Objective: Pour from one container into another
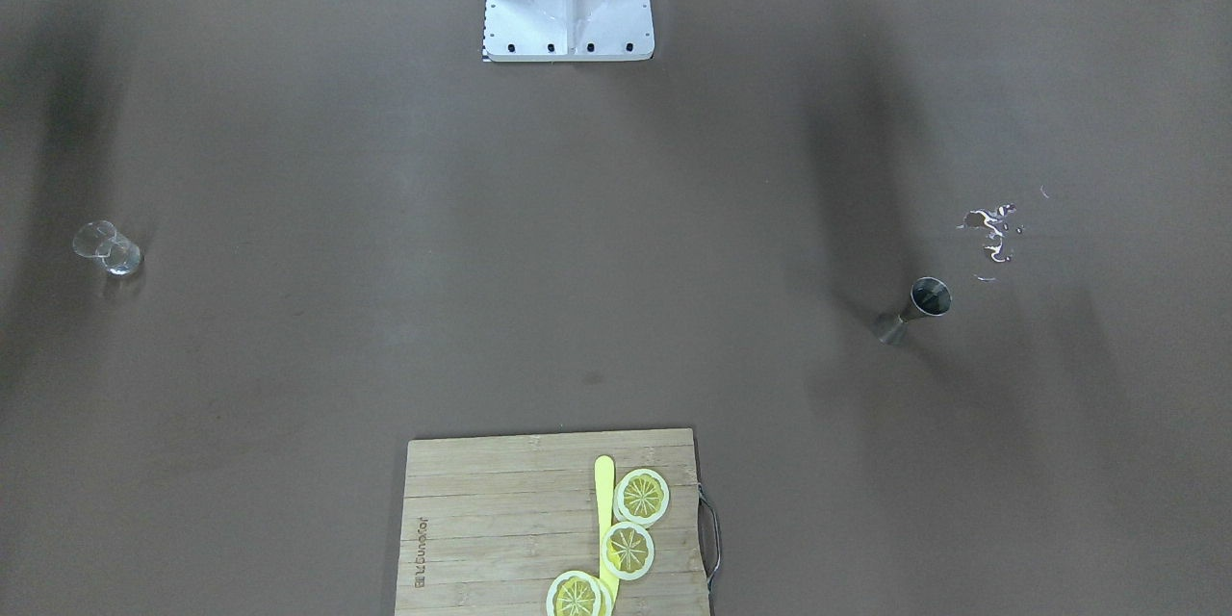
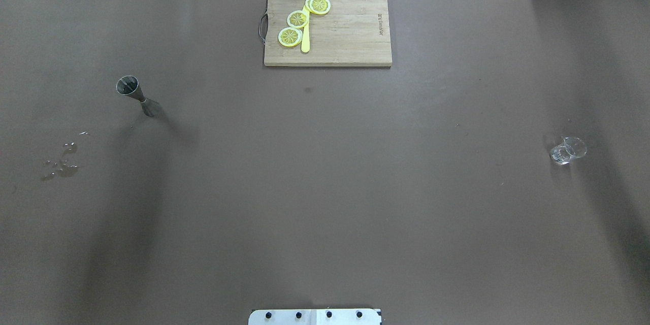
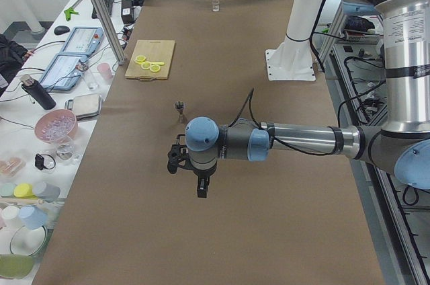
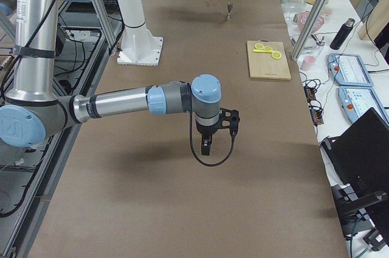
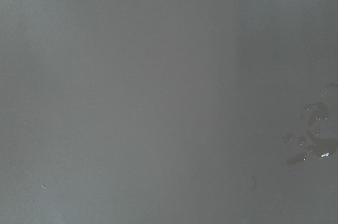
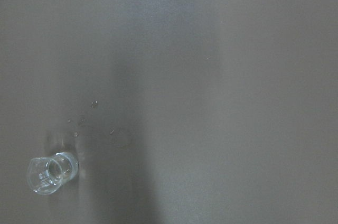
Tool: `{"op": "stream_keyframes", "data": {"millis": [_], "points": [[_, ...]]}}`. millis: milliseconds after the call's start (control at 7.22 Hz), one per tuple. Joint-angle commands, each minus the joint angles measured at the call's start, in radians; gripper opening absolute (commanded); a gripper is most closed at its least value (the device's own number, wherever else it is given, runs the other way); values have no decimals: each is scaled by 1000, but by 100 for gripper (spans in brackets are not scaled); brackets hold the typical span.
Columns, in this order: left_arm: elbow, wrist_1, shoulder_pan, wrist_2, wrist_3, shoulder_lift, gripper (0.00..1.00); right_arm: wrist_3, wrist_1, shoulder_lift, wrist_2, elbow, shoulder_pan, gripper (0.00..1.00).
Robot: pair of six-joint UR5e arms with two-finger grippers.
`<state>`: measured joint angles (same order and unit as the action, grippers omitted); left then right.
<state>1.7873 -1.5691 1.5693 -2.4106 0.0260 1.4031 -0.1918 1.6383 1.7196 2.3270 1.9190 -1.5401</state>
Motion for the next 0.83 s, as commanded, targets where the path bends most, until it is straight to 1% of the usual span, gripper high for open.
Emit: {"op": "stream_keyframes", "data": {"millis": [0,416,693], "points": [[0,1,-2,4,5,0,98,0,0,0,0,0,0,100],[-12,0,0,-1,-3,-3,98,0,0,-2,0,0,0,100],[3,0,0,-2,-5,0,98,0,-2,-2,0,2,0,100]]}}
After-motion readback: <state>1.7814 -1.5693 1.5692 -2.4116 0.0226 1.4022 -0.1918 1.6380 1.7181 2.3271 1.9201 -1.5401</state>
